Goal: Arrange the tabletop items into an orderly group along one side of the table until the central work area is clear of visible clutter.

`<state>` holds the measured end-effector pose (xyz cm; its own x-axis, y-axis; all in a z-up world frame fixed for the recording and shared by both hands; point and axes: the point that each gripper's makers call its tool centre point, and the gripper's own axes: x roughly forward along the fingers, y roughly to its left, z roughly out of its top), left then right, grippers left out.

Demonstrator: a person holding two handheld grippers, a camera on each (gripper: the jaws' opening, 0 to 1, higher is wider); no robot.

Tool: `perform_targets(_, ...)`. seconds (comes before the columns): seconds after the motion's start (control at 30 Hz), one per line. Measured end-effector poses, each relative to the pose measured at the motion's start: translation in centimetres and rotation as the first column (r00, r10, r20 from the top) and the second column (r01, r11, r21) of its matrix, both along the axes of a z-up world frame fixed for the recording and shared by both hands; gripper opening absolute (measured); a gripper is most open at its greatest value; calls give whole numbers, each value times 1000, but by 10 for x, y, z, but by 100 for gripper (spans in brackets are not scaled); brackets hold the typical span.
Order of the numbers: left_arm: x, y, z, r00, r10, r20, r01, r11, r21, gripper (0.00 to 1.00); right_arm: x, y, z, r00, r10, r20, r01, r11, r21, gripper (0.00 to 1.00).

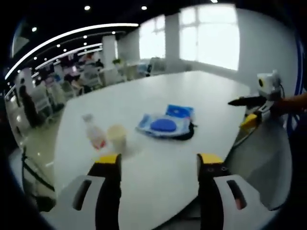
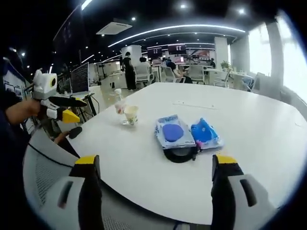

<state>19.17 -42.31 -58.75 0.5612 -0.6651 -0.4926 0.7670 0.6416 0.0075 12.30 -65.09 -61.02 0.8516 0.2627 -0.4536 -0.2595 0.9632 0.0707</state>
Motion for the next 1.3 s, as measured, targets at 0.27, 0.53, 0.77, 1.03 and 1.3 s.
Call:
perform_targets(0.27, -12, 14, -16, 996, 81, -34, -83, 995, -56, 79, 9, -21, -3, 1000, 1, -11, -1, 998, -61, 100)
perform_targets(0.53, -13, 16, -30, 996, 82, 32, -83, 997, 13, 91, 16, -32, -16, 998, -48, -35, 47, 999, -10, 100)
perform_targets(0.77, -17, 4, -31, 996, 48, 70, -48, 999, 5, 100, 17, -30, -18, 999, -34, -26, 33, 999, -34, 100)
perform_targets(1.03, -16, 8, -38, 996, 88, 1, -88, 996, -17, 99, 15, -22, -25, 999, 22, -38, -26, 995, -95, 99)
perform_targets(1.3, -10, 15, -37, 992, 125, 0, -125, 991, -42, 96, 16, -22, -28, 998, 34, -59, -39, 994, -97, 98)
